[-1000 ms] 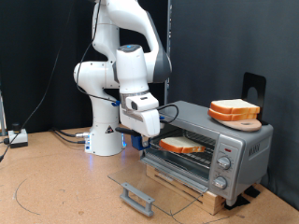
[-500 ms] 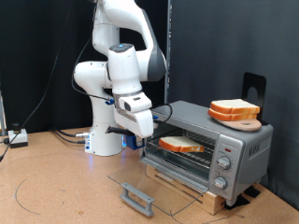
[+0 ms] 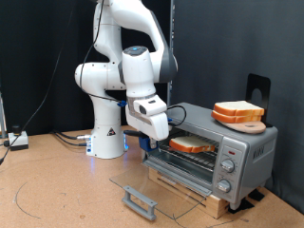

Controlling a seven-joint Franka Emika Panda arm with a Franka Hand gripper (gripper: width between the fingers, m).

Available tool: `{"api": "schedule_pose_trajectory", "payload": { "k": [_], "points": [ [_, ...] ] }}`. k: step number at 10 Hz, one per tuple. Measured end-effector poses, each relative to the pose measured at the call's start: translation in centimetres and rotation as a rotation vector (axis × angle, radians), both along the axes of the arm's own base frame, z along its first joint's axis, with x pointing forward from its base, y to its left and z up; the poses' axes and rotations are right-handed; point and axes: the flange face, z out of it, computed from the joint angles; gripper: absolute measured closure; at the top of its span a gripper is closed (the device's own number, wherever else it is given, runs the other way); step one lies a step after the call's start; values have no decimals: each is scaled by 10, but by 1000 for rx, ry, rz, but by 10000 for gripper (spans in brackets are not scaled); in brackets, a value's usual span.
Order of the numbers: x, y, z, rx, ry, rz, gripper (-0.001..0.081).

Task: Make a piece of toast with the oven

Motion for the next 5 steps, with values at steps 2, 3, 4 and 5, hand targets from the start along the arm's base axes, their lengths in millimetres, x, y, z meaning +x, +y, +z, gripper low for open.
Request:
{"api": "schedule_pose_trajectory", "payload": {
  "k": [2, 3, 4, 5],
  "points": [
    [1, 4, 0, -5, -14, -6, 411],
    [3, -1, 1, -7, -31, -21, 411],
    [4, -11, 3, -4, -39, -41, 411],
    [4, -27, 5, 1, -44, -62, 411]
  ]
}}
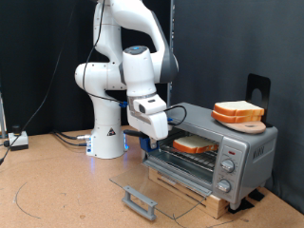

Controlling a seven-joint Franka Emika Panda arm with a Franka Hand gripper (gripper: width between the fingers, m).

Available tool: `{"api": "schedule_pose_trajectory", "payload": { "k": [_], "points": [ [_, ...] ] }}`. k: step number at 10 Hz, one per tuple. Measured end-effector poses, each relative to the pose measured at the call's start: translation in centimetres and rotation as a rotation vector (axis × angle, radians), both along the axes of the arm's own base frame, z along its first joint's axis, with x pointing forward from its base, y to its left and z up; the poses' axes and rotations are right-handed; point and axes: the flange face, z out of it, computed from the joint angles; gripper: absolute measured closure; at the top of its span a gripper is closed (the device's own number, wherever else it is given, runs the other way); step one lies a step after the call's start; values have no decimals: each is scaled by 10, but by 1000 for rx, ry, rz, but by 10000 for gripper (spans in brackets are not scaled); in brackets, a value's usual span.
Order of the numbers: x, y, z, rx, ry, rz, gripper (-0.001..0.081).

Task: Make a piece of toast with the oven

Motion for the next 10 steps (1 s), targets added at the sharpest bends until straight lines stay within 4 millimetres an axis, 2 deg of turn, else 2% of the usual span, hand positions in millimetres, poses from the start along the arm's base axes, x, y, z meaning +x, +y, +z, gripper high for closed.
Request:
{"api": "schedule_pose_trajectory", "payload": {
  "k": [4, 5, 7, 10],
  "points": [
    [-5, -65, 6, 39, 51, -117, 411],
    [-5, -76, 7, 52, 57, -141, 411],
    [-5, -71, 7, 92, 43, -132, 411],
    [-6, -68, 41, 239, -54, -72, 411]
  ]
}}
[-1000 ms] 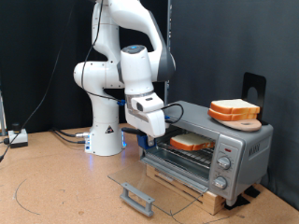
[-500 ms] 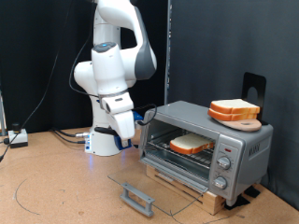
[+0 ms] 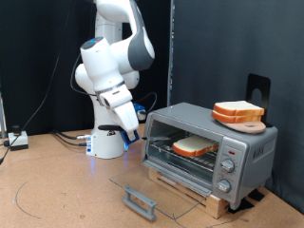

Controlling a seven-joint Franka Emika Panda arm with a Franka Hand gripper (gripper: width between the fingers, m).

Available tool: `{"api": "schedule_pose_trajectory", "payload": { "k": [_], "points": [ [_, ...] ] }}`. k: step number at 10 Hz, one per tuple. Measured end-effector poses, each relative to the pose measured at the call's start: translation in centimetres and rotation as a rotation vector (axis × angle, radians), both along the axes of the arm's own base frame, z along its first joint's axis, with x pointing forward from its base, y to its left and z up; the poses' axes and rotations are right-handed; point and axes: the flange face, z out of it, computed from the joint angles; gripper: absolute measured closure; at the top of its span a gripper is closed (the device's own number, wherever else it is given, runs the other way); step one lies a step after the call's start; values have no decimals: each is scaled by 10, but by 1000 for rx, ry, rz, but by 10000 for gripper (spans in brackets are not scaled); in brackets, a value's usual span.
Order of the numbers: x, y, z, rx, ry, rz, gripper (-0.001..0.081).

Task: Make a piece of toast with the oven

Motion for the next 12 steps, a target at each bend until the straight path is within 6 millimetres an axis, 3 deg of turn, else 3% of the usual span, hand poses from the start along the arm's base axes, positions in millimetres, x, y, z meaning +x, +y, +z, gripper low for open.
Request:
{"api": "schedule_pose_trajectory", "payload": {
  "k": [3, 6, 10, 12],
  "points": [
    [-4, 8, 38, 37, -32, 3, 411],
    [-5, 12, 44, 13, 2, -19, 411],
    [-18, 66, 56, 473, 157, 42, 411],
    [-22, 92, 63, 513, 214, 87, 411]
  ]
}}
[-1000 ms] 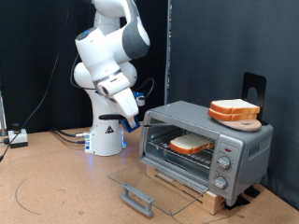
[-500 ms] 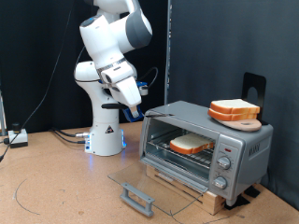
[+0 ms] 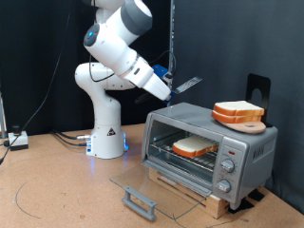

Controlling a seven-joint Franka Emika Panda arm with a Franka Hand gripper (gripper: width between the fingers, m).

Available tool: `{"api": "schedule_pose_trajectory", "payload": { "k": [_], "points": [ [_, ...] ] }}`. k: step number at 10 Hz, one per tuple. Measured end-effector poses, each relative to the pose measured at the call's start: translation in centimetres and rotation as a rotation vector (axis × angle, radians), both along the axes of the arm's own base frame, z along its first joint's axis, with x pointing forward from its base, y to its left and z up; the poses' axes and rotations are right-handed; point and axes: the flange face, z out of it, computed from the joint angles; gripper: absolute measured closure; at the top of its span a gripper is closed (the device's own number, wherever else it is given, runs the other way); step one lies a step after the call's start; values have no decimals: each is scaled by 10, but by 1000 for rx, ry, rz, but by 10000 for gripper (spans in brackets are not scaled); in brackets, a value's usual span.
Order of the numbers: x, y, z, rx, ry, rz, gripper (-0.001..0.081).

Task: Make a piece of toast with the oven

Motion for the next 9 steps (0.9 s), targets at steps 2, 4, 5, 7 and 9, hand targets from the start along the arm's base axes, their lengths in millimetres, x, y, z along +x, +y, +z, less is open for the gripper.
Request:
{"api": "schedule_pose_trajectory", "payload": {
  "k": [2, 4, 5, 7, 9],
  "points": [
    [-5, 23, 6, -71, -42, 34, 411],
    [-9, 23, 2, -78, -34, 81, 411],
    [-14, 27, -1, -110, -45, 160, 411],
    [-25, 44, -4, -160, -54, 261, 411],
    [-31, 62, -5, -201, -90, 280, 411]
  ]
}}
